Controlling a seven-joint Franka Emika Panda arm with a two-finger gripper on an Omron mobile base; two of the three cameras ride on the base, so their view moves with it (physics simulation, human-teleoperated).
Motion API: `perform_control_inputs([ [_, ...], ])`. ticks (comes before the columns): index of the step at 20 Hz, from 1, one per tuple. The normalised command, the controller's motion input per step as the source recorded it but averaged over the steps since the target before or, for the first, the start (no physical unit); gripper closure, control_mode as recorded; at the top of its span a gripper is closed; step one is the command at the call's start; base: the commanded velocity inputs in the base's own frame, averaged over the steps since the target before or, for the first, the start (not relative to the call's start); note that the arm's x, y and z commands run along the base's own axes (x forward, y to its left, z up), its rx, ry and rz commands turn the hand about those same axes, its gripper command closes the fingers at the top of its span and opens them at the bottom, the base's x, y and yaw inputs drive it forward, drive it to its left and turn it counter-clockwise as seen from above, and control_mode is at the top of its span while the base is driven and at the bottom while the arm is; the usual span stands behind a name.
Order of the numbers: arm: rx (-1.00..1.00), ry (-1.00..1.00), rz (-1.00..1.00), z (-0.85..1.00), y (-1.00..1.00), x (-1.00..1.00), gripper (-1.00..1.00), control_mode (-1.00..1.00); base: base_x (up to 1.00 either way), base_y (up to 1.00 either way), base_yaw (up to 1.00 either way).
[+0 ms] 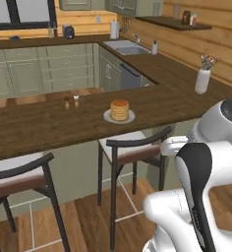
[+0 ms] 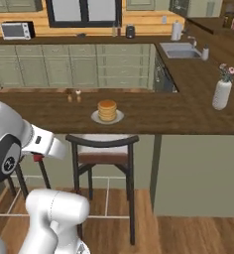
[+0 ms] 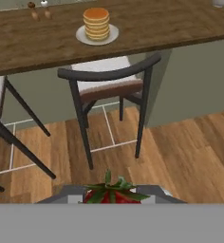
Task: Take the strawberry from the fridge and place it on top of the pancake, located on the dining counter.
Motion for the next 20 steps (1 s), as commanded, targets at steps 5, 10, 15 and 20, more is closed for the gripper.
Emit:
perform_control_inputs([
  [5, 0.0, 0.0, 0.0, 0.0, 0.0, 0.0, 1.0, 1.0, 0.32, -0.4, 0.17],
  [10, 0.0, 0.0, 0.0, 0.0, 0.0, 0.0, 1.0, 1.0, 0.85, -0.1, 0.2],
  [15, 0.0, 0.0, 0.0, 0.0, 0.0, 0.0, 1.0, 1.0, 0.81, -0.04, 0.08],
  [20, 0.0, 0.0, 0.0, 0.0, 0.0, 0.0, 1.0, 1.0, 0.45, -0.35, 0.0],
])
